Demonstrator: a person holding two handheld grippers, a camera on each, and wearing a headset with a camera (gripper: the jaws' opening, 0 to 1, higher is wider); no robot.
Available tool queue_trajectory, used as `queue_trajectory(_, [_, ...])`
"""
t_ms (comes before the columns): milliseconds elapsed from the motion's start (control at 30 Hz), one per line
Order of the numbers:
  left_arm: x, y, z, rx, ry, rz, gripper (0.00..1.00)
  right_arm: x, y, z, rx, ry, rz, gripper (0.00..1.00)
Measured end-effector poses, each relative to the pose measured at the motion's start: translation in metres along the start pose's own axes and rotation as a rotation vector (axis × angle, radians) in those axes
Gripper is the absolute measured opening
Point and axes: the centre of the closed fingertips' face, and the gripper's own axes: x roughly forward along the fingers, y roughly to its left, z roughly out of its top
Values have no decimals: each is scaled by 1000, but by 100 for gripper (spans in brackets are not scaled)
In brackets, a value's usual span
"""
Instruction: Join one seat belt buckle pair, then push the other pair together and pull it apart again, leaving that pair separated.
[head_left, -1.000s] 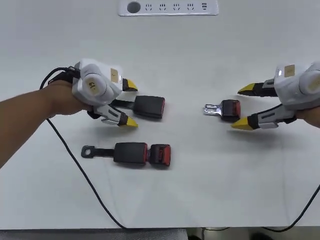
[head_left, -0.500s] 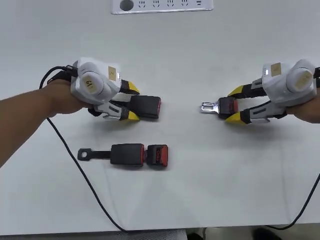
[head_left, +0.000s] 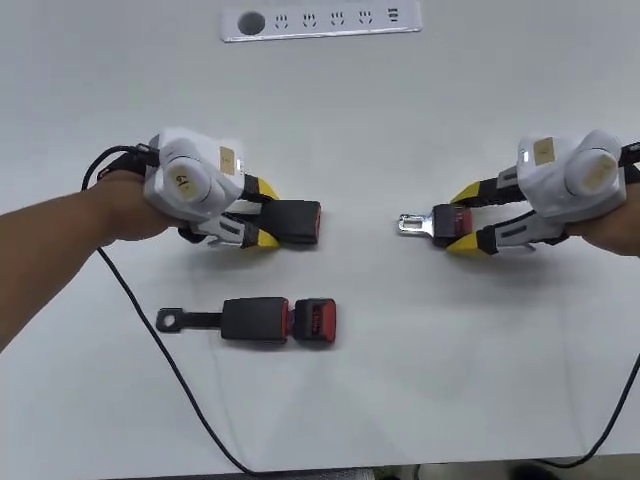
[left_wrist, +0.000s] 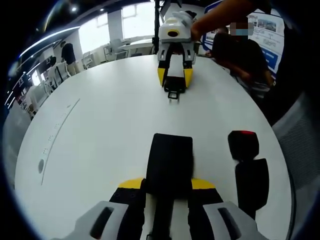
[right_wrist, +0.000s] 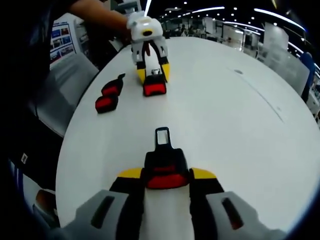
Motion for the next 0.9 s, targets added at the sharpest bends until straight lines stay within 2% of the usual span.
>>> queue_trajectory(233, [2,0,0,-39,7,30,33,12,3,13,-7,-14,17,35])
queue_trajectory(900, [1,2,-2,-47,27,29,33,45,4,53,-18,-68,30,35])
